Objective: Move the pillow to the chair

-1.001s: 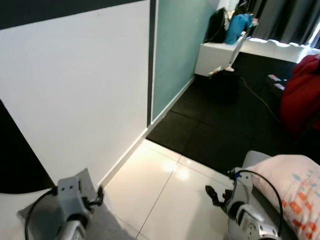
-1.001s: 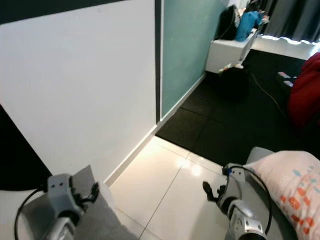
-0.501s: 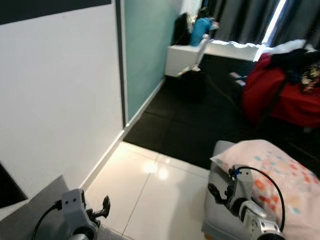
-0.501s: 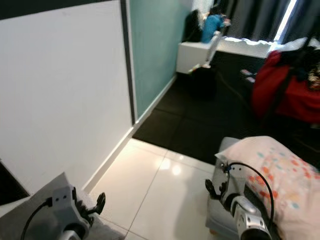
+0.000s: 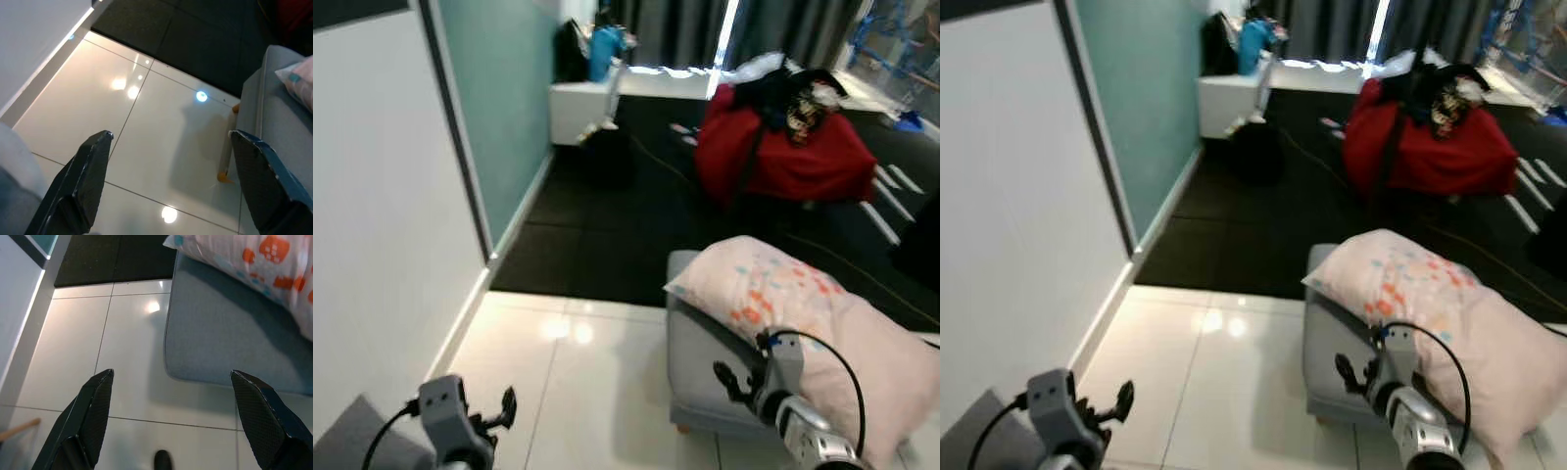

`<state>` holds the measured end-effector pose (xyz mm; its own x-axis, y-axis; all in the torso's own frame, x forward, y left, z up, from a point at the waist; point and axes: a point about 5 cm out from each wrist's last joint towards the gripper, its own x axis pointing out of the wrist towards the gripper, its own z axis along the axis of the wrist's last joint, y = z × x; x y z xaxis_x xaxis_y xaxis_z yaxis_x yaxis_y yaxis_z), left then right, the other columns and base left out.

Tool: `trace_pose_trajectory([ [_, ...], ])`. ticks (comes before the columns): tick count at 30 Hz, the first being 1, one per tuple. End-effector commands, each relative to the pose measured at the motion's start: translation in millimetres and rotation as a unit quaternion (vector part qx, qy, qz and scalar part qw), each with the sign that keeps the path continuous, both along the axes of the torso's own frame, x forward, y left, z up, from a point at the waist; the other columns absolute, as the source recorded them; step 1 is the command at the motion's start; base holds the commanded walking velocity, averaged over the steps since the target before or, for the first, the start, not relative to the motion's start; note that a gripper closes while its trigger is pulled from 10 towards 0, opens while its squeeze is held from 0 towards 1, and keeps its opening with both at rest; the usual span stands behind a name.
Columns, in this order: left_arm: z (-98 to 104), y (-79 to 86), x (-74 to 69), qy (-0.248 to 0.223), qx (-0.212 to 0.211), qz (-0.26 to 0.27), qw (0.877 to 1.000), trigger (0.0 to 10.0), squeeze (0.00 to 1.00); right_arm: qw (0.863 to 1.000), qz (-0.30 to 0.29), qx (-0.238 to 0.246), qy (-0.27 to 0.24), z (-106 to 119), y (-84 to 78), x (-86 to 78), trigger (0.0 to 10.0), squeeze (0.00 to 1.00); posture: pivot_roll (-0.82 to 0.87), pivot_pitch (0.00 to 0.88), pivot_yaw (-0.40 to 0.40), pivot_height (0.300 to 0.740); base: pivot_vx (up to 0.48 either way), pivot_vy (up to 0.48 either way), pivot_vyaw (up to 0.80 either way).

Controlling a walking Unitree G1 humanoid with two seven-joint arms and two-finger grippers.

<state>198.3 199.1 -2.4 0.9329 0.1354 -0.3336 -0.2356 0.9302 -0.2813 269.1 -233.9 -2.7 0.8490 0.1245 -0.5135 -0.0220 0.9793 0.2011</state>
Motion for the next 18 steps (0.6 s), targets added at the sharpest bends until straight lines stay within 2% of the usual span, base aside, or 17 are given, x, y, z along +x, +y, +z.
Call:
trace_pose_trajectory([
  [1,-0.4,1.4,-1.4,-0.003,-0.001,0.013,1.000,10.0,0.00,1.000,-0.009,0.010,-0.010,1.6,-1.1,1.0,10.0,0.00,-0.14,0.000,-0.031,0.740,0.000,0.000,0.00],
  [10,1.7,6.8,-6.8,-0.003,0.018,0.058,0.998,10.0,0.00,1.000,0.002,0.007,-0.019,4.1,-0.8,2.6,10.0,0.00,-0.13,0.000,-0.048,0.740,0.000,0.000,0.00],
  [18,2.1,3.3,-6.9,-0.005,0.012,0.053,0.998,10.0,0.00,1.000,0.006,0.008,-0.020,3.9,-2.0,1.4,10.0,0.00,-0.14,0.000,-0.053,0.740,0.000,-0.449,0.00],
])
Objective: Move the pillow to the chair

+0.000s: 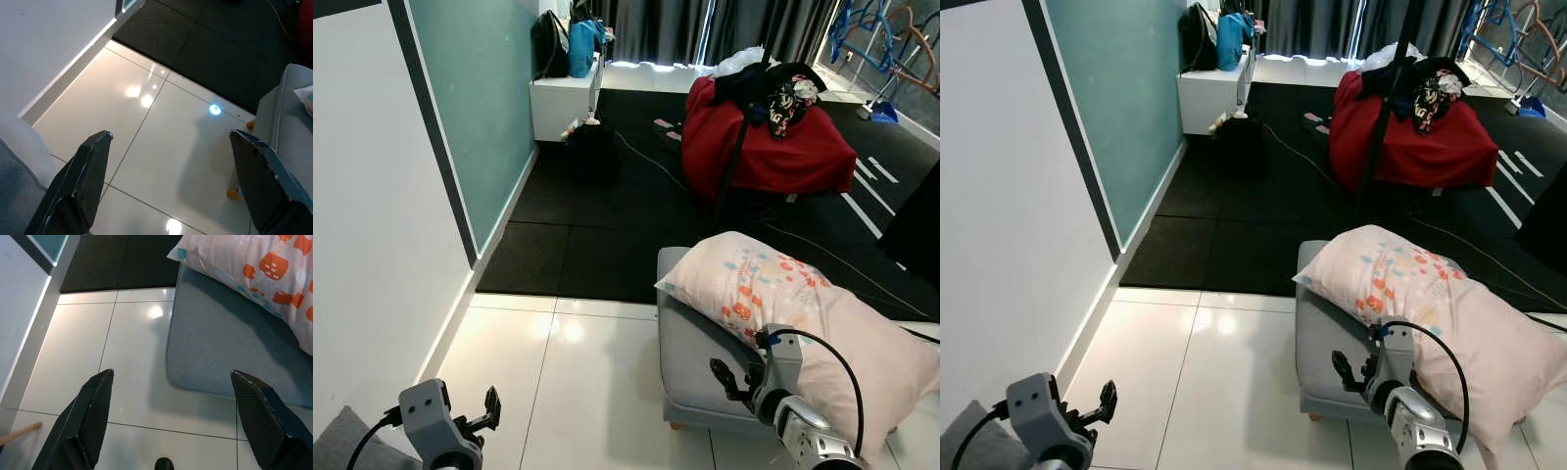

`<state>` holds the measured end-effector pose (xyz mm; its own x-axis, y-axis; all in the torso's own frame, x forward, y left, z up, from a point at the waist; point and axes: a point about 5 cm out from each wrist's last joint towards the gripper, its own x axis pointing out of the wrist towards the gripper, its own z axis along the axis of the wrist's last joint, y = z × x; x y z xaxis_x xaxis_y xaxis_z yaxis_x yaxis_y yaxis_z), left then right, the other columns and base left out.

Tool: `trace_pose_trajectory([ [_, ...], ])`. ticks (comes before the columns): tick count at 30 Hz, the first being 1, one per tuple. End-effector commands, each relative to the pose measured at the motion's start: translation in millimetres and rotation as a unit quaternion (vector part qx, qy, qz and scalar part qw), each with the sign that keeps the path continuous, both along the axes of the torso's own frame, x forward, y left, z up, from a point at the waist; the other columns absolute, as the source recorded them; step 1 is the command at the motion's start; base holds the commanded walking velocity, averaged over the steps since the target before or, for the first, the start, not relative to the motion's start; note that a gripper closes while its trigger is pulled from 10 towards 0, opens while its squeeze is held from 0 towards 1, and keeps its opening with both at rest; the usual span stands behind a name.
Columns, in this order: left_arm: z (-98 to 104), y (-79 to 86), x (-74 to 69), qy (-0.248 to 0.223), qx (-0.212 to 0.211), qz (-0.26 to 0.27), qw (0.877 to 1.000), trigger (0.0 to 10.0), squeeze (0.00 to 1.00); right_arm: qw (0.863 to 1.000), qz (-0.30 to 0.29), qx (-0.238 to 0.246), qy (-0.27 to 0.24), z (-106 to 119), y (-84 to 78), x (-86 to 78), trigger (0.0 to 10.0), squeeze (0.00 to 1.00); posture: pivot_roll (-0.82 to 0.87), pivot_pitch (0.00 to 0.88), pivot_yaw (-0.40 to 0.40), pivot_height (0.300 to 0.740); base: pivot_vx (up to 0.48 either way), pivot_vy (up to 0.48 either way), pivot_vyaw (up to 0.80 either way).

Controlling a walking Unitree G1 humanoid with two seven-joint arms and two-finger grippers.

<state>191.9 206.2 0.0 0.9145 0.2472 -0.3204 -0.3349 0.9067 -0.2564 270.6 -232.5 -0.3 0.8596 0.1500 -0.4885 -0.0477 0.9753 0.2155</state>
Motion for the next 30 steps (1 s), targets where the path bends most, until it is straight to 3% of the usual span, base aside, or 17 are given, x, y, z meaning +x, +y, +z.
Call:
trace_pose_trajectory([
  [1,-0.1,-4.0,-0.4,-0.001,-0.003,-0.003,1.000,10.0,0.00,1.000,-0.005,0.000,-0.007,1.6,-3.4,-0.1,10.0,0.00,-0.14,0.004,-0.054,0.740,0.000,-0.480,0.00],
  [30,3.2,-7.1,1.0,-0.003,-0.001,-0.011,1.000,10.0,0.00,1.000,-0.006,0.000,-0.010,2.6,-5.7,0.0,10.0,0.00,-0.14,0.015,-0.053,0.740,0.000,-0.480,0.00],
])
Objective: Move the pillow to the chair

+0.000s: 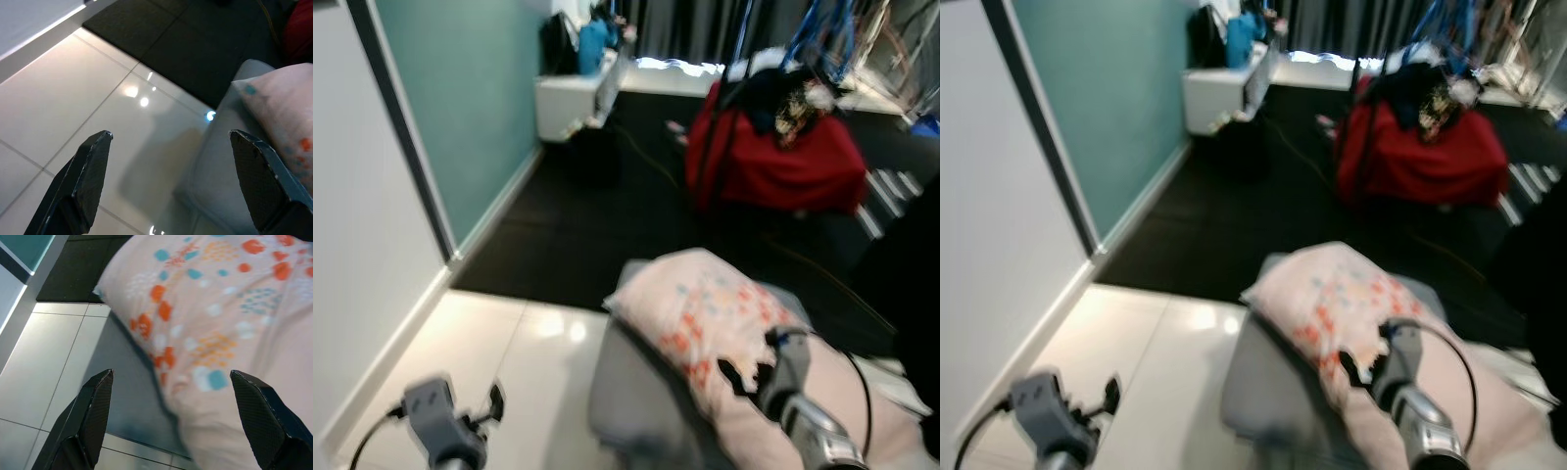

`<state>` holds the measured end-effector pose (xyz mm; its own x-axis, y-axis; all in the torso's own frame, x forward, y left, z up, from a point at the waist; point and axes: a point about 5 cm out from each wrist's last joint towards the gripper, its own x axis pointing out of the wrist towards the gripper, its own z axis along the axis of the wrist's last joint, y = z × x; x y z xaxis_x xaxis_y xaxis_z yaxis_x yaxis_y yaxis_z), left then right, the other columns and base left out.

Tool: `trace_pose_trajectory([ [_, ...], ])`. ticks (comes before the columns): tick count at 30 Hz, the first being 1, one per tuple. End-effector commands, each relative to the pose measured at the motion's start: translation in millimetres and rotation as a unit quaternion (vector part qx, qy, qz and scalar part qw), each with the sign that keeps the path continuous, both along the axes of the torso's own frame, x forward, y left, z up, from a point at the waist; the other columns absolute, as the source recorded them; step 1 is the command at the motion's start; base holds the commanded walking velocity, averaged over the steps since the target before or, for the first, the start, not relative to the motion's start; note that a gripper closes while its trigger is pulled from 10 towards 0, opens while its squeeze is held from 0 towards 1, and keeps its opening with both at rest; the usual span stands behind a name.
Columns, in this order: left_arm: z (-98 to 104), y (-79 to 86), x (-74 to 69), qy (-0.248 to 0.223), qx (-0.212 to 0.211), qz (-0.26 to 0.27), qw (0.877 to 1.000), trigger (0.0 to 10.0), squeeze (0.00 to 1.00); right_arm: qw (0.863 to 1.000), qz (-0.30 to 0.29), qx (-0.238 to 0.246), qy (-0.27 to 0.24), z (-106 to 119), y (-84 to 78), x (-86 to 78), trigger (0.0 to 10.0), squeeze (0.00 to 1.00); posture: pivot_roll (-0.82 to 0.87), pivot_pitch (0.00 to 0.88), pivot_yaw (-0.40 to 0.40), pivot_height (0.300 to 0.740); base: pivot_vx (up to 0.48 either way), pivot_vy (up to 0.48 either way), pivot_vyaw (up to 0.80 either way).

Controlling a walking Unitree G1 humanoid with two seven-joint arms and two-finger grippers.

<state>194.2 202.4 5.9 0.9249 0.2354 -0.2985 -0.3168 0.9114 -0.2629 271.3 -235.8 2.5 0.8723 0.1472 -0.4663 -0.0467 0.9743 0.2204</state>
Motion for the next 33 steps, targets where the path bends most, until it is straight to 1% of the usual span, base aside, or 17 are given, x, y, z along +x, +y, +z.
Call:
trace_pose_trajectory([
  [1,-2.6,-3.3,-0.9,0.009,-0.002,-0.004,1.000,10.0,0.00,1.000,-0.003,-0.003,0.002,-0.1,-2.4,-0.4,10.0,0.00,-0.14,0.015,-0.053,0.740,0.000,-0.480,0.00],
  [14,-1.3,-3.5,-0.9,0.008,-0.002,-0.004,1.000,10.0,0.00,1.000,-0.004,-0.003,0.002,0.2,-2.8,-0.2,10.0,0.00,-0.14,0.023,-0.055,0.740,0.000,-0.480,0.00],
  [28,0.6,-3.0,-1.1,0.002,-0.011,0.002,1.000,10.0,0.00,0.999,-0.026,0.015,0.026,-2.1,-6.3,0.2,10.0,0.00,-0.15,0.030,-0.055,0.740,0.000,0.000,0.00],
  [31,1.3,-3.4,-0.9,0.002,-0.011,0.002,1.000,10.0,0.00,0.998,-0.039,0.009,0.041,-2.3,-9.4,1.7,10.0,0.00,-0.15,0.036,-0.055,0.740,0.000,0.000,0.00],
  [33,1.3,-3.4,-0.9,0.002,-0.011,0.002,1.000,10.0,0.00,0.998,-0.039,0.009,0.041,-2.3,-9.4,1.7,10.0,0.00,-0.15,0.036,-0.055,0.740,0.000,0.000,0.00],
])
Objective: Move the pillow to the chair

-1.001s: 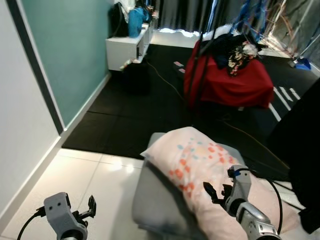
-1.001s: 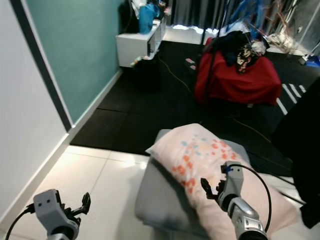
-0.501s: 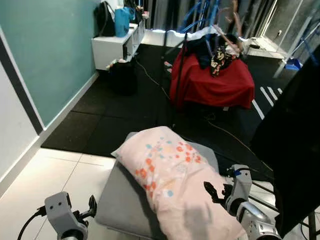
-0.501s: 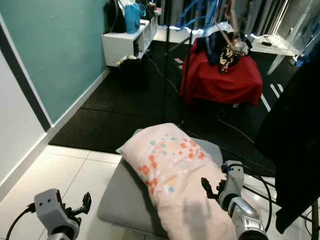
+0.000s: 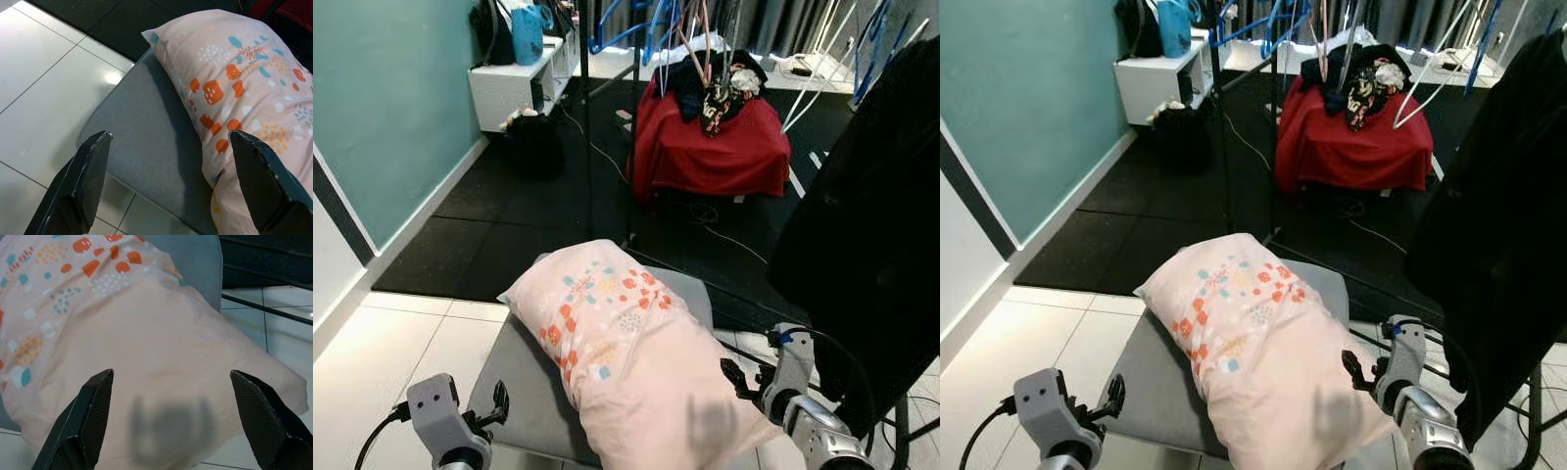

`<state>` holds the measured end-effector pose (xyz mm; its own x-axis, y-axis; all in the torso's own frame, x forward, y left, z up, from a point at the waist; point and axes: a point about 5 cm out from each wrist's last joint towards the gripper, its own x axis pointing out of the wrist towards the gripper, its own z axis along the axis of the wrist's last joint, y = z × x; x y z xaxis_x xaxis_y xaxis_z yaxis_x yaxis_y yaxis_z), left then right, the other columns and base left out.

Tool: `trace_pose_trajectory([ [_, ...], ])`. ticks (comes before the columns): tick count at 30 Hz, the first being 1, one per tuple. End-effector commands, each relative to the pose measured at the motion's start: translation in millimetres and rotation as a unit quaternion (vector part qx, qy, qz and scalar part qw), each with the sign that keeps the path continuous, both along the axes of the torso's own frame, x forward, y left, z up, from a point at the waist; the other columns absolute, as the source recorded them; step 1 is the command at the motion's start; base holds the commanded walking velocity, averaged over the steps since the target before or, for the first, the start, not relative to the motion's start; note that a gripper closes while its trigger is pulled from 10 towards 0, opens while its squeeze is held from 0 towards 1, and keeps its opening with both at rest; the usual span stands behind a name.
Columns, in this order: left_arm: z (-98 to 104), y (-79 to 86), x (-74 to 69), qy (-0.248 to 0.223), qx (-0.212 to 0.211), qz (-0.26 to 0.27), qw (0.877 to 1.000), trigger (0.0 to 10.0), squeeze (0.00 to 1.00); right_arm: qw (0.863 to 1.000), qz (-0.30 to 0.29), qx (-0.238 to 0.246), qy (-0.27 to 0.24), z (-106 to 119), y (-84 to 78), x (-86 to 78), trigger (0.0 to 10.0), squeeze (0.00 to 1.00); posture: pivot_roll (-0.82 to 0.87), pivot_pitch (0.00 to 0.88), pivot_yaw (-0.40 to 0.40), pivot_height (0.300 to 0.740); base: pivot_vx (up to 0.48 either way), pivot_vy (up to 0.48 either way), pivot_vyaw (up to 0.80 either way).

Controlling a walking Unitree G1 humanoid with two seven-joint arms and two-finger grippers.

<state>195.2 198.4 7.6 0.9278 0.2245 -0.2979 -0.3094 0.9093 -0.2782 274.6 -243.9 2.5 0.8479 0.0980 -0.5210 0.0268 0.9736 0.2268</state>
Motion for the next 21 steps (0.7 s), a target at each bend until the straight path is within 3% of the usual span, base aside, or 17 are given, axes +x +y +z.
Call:
trace_pose_trajectory([
  [1,0,0.4,-1.8,0.004,-0.003,0.005,1.000,10.0,0.00,1.000,-0.008,0.001,0.011,-2,-1.5,-0.9,10.0,0.00,-0.15,0.037,-0.055,0.740,0.000,0.000,0.00],
  [13,0,-0.5,-2.3,0.003,-0.006,0.002,1.000,10.0,0.00,1.000,0.005,-0.005,0.023,1,0.1,3.8,10.0,0.00,-0.15,0.046,-0.063,0.720,0.000,0.000,0.00],
  [15,5,-3.8,2.0,-0.005,-0.009,-0.033,0.999,10.0,0.00,1.000,-0.010,-0.002,0.015,9,-5.0,11.3,10.0,0.00,-0.13,0.056,-0.063,0.710,0.000,0.000,0.00],
  [20,10,-4.0,5.2,-0.016,-0.013,-0.045,0.999,10.0,0.00,1.000,-0.021,0.003,0.010,13,-7.4,15.5,10.0,0.00,-0.13,0.060,-0.060,0.705,0.000,0.000,0.00],
  [21,26,-4.5,12.9,-0.045,-0.011,-0.070,0.996,10.0,0.00,0.999,-0.042,0.015,0.003,20,-11.4,21.6,10.0,0.00,-0.13,0.064,-0.060,0.700,0.000,0.000,0.00],
])
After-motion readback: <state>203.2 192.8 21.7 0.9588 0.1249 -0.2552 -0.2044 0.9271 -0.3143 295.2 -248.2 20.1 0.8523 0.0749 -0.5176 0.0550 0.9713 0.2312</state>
